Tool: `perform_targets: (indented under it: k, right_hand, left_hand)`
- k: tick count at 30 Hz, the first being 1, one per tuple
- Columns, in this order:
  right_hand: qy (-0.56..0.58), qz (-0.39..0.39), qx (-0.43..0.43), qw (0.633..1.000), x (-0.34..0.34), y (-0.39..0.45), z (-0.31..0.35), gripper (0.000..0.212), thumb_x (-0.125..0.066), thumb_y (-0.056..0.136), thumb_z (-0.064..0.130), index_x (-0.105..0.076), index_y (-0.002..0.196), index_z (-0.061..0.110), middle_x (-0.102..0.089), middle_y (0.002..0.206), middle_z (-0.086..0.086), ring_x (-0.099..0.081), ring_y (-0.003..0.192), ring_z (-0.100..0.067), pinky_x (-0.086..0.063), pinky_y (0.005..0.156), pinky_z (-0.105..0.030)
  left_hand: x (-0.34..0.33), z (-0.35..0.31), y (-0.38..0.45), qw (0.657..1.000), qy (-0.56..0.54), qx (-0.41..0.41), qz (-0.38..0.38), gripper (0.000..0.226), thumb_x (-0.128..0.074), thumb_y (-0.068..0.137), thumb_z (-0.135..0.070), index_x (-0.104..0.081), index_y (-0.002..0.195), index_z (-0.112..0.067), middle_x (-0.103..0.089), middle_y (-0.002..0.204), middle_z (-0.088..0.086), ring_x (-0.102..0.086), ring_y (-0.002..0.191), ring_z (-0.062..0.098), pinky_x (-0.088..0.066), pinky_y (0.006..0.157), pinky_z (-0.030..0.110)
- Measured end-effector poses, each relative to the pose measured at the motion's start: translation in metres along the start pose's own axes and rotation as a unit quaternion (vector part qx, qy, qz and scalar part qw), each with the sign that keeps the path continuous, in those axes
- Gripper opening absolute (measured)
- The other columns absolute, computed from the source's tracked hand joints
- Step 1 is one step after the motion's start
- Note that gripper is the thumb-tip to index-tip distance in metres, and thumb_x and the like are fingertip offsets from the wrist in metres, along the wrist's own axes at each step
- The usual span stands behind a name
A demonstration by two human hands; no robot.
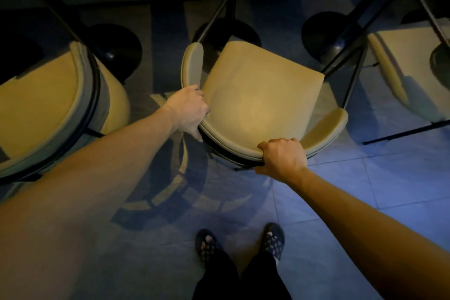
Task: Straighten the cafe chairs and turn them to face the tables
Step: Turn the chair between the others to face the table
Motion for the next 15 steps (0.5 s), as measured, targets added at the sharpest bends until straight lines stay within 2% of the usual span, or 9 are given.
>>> perform_targets:
  k: [4,8,11,13,15]
  right_hand:
    - [-0.013,0.017,0.027,0.999,0.004,-0.001,-0.003,0.059,-0.063,0.079,0.069,-0.062,0.116,0.023,-0.066,0.096,0.0,-0.063,0.084,-0.021,-0.052,0.067,-0.032]
    - [-0.023,0.022,0.063,0.998,0.003,-0.003,-0.026,0.051,-0.065,0.08,0.065,-0.063,0.113,0.027,-0.067,0.095,0.003,-0.063,0.085,-0.021,-0.049,0.066,-0.031]
    - [-0.054,0.023,0.093,0.994,0.006,-0.005,-0.063,0.042,-0.065,0.08,0.062,-0.064,0.11,0.033,-0.067,0.093,0.007,-0.064,0.085,-0.016,-0.051,0.082,-0.034]
    - [-0.102,0.02,0.108,0.989,0.009,-0.004,-0.091,0.038,-0.064,0.08,0.06,-0.064,0.11,0.036,-0.067,0.095,0.01,-0.063,0.091,-0.015,-0.041,0.093,-0.036]
    - [-0.13,0.013,0.105,0.986,0.013,-0.001,-0.115,0.041,-0.066,0.079,0.06,-0.063,0.113,0.038,-0.067,0.1,0.011,-0.061,0.098,-0.015,-0.037,0.094,-0.037]
  left_hand:
    - [0.006,-0.004,-0.003,1.0,0.025,0.013,0.01,0.087,-0.049,0.066,-0.093,-0.07,0.097,-0.014,-0.069,0.09,0.002,-0.061,0.091,0.023,-0.036,0.089,0.041]
    - [0.011,-0.023,-0.006,0.997,-0.014,0.064,0.031,0.087,-0.053,0.066,-0.091,-0.071,0.094,-0.012,-0.068,0.086,0.004,-0.062,0.088,0.023,-0.036,0.093,0.043]
    - [0.019,-0.062,-0.005,0.99,-0.066,0.111,0.054,0.085,-0.055,0.07,-0.087,-0.07,0.1,-0.009,-0.07,0.095,0.006,-0.063,0.094,0.024,-0.035,0.098,0.044]
    - [0.03,-0.092,0.002,0.982,-0.105,0.141,0.062,0.081,-0.055,0.073,-0.085,-0.07,0.104,-0.012,-0.071,0.101,0.007,-0.063,0.099,0.025,-0.034,0.101,0.045]
    - [0.038,-0.117,0.013,0.973,-0.145,0.168,0.069,0.077,-0.055,0.075,-0.083,-0.069,0.107,-0.014,-0.07,0.105,0.007,-0.06,0.106,0.026,-0.033,0.102,0.046]
Point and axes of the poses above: each hand's wrist, its own y-axis towards the middle knuckle, its own x-axis out of the back of the hand, z = x × y, the point moved 4 cm from there along y, towards the middle knuckle
